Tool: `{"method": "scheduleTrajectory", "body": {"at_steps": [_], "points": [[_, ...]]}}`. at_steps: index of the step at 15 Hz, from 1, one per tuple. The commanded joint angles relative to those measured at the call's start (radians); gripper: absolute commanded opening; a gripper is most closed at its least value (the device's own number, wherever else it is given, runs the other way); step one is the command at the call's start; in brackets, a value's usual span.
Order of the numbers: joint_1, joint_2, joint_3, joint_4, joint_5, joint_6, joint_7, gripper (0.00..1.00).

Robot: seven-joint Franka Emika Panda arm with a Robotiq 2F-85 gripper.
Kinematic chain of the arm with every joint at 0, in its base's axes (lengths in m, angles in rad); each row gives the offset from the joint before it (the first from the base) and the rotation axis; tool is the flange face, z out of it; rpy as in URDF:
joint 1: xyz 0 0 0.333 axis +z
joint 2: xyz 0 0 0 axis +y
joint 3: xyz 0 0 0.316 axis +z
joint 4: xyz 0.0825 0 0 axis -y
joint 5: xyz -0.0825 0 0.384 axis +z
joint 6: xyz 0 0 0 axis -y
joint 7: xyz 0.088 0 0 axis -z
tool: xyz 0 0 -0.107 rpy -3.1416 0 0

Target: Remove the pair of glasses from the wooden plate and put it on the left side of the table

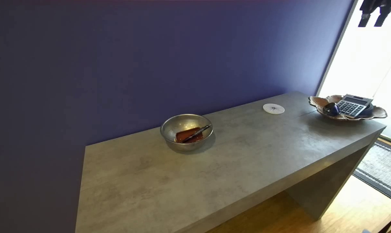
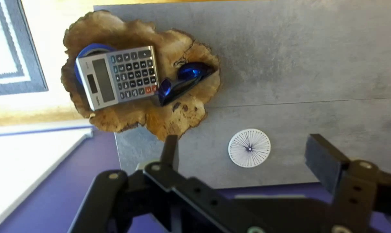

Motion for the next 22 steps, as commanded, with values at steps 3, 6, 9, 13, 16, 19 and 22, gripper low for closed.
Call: {"method": "scheduleTrajectory", "body": {"at_steps": [3,6,9,13,16,19,22], "points": [[-0.061,0.195,0.083,-0.103,-0.073,0.202,0.325,1.0],[-0.083,0.296,0.07,-0.149,-0.082,0.282,0.47,1.0],[-0.072,0.314,0.057,-0.147,-0.065,0.248,0.447,1.0],[-0.073,0.32,0.059,-0.164,-0.083,0.284,0.537,1.0],[-0.071,0.419,0.062,-0.144,-0.037,0.431,0.703,1.0],[-0.071,0.511,0.048,-0.13,-0.078,0.54,0.884,1.0],[-0.057,0.59,0.007,-0.12,-0.112,0.608,1.053,1.0]]}}
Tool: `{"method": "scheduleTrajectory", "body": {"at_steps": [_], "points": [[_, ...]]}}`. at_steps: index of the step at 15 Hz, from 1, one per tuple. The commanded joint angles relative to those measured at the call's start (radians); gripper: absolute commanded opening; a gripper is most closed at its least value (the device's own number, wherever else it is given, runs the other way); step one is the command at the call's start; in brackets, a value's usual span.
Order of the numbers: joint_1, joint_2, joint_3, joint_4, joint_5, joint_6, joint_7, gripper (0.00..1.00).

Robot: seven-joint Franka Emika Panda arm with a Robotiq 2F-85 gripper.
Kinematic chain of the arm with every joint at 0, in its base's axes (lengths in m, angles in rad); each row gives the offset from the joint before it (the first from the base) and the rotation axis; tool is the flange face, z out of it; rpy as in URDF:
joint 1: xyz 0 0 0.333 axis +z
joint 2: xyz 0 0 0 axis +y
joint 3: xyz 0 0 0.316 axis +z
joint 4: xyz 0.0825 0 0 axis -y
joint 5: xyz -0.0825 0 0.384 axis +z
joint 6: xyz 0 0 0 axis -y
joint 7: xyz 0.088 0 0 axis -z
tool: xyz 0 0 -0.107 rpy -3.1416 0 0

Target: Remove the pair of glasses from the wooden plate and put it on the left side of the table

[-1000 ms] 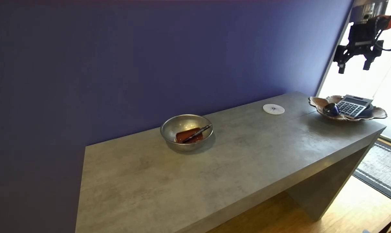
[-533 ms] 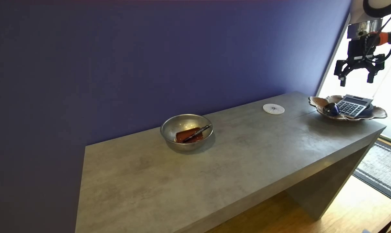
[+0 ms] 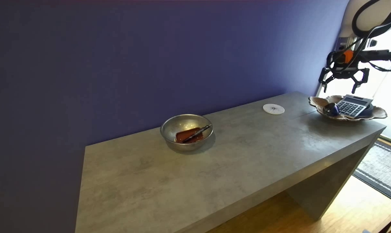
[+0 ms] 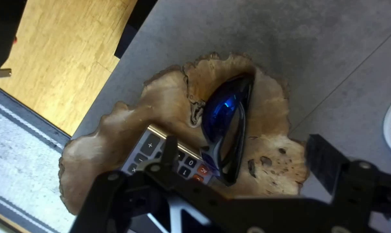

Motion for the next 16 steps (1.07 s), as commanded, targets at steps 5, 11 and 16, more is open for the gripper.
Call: {"method": "scheduleTrajectory", "body": {"at_steps": [5,11,16], "points": [[0.035,0.121,-0.091,0.018,-0.005,0.098,0.176,1.0],[0.064,0.199,-0.11,0.056,-0.019,0.098,0.19,0.85],[0.072,0.242,-0.133,0.085,0.01,0.107,0.184,0.49]]}}
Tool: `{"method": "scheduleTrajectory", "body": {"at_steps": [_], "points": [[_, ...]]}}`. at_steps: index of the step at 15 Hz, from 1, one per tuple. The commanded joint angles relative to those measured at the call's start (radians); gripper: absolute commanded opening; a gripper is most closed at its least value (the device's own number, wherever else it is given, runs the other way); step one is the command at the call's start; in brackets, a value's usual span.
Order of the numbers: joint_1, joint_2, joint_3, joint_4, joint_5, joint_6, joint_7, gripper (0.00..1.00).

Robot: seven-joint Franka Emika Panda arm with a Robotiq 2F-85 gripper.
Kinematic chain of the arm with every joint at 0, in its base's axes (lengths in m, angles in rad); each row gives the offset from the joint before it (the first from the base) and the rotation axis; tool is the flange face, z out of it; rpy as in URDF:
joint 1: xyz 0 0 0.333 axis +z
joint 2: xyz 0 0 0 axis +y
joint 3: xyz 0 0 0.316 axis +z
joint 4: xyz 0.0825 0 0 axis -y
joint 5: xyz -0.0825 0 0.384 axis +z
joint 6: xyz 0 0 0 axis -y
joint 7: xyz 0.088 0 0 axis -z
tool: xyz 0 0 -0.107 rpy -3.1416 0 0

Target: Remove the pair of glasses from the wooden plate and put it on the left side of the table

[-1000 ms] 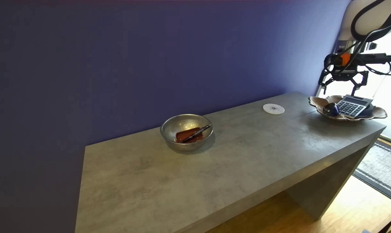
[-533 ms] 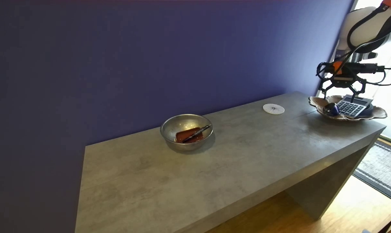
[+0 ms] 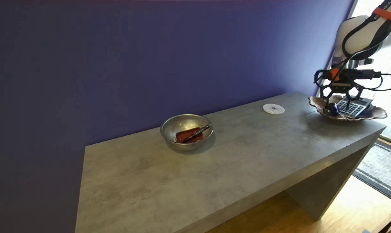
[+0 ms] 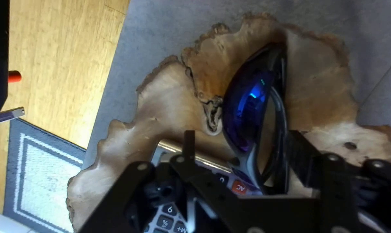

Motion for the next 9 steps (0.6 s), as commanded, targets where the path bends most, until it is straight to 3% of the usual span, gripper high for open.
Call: {"method": "scheduleTrajectory", "body": {"at_steps": [1,7,9], "points": [[0.018,0.039,-0.027,0.037,0.027,0.006,-0.004,0.41],[0.034,0.053,-0.052,0.051,0.013,-0.007,0.001,0.01],[0.037,0.048,-0.055,0.047,0.012,-0.013,-0.002,0.03]]}}
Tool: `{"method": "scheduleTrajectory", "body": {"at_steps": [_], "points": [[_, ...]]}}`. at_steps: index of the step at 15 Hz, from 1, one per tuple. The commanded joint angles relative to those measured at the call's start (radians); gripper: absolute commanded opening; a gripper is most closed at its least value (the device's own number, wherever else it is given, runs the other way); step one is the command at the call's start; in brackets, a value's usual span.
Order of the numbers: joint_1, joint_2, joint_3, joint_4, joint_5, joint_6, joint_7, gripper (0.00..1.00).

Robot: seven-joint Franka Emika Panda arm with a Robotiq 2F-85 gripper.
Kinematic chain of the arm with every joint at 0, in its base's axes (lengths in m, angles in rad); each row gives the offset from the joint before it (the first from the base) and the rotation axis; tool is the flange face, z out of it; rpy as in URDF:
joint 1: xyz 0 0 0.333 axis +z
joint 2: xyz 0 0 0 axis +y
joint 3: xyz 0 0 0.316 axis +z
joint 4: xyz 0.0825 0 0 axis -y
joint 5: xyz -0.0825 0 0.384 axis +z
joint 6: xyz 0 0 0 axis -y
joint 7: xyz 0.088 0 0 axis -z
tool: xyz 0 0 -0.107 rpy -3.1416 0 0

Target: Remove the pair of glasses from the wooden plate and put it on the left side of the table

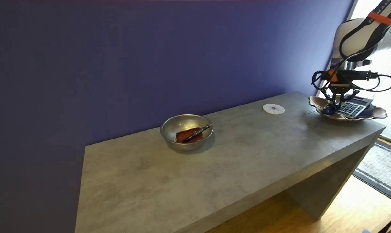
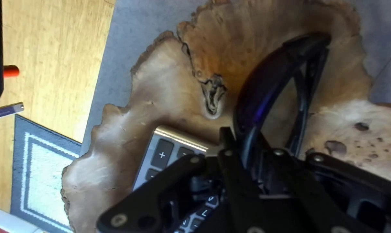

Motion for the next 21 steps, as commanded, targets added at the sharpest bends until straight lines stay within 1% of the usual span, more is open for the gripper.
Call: {"method": "scheduleTrajectory", "body": {"at_steps": [1,4,6,10,12,14,16,17,18,19,21], "points": [[0.025,-0.001,-0.023,0.005,0.007,-0.014,-0.005,0.04],[0.03,-0.051,-0.025,-0.029,-0.007,-0.01,-0.028,0.04],[0.033,-0.118,-0.028,-0.079,-0.029,0.008,-0.063,0.04],[0.029,-0.292,0.009,-0.184,-0.017,0.074,-0.19,0.04],[0.033,-0.372,0.05,-0.22,0.016,0.095,-0.244,0.04],[0.056,-0.411,0.112,-0.228,0.043,0.114,-0.28,0.04],[0.086,-0.431,0.182,-0.223,0.038,0.126,-0.29,0.04],[0.098,-0.436,0.215,-0.223,0.014,0.136,-0.28,0.04],[0.106,-0.436,0.241,-0.212,0.003,0.123,-0.284,0.04],[0.076,-0.408,0.226,-0.191,0.021,0.103,-0.268,0.15],[0.098,-0.413,0.263,-0.191,0.02,0.104,-0.267,0.15]]}}
